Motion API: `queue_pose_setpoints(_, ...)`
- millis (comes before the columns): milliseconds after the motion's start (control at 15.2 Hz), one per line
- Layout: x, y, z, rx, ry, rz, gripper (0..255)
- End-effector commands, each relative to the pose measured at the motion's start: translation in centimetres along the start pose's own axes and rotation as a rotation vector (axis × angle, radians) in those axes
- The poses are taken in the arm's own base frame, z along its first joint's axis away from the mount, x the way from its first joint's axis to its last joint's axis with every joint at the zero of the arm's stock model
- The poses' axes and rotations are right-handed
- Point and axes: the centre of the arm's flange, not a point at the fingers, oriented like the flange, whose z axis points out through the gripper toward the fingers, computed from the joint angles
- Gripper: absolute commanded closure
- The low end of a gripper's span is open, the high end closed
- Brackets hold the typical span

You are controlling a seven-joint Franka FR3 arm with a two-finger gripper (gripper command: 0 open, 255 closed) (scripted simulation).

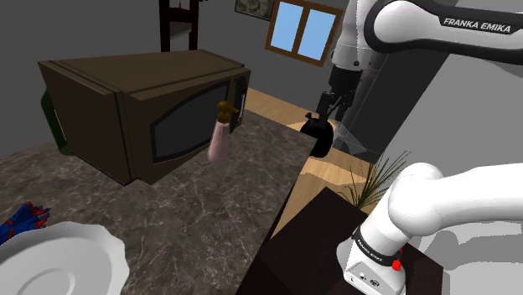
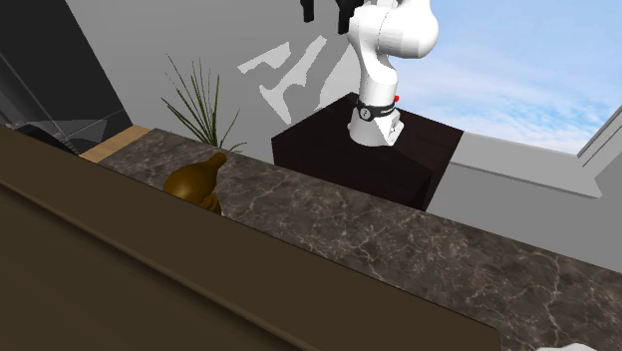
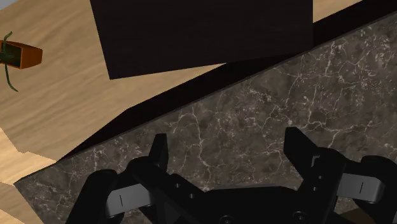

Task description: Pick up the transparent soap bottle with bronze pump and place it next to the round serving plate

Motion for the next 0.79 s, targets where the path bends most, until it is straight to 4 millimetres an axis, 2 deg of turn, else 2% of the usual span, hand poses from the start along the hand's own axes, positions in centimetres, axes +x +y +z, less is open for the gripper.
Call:
queue_pose_setpoints(0, 0.0, 0.0, 0.0, 0.000, 0.000, 0.000, 0)
queue_pose_setpoints(726, 13.3, -4.9, 1.0, 0.025, 0.014, 0.036, 0)
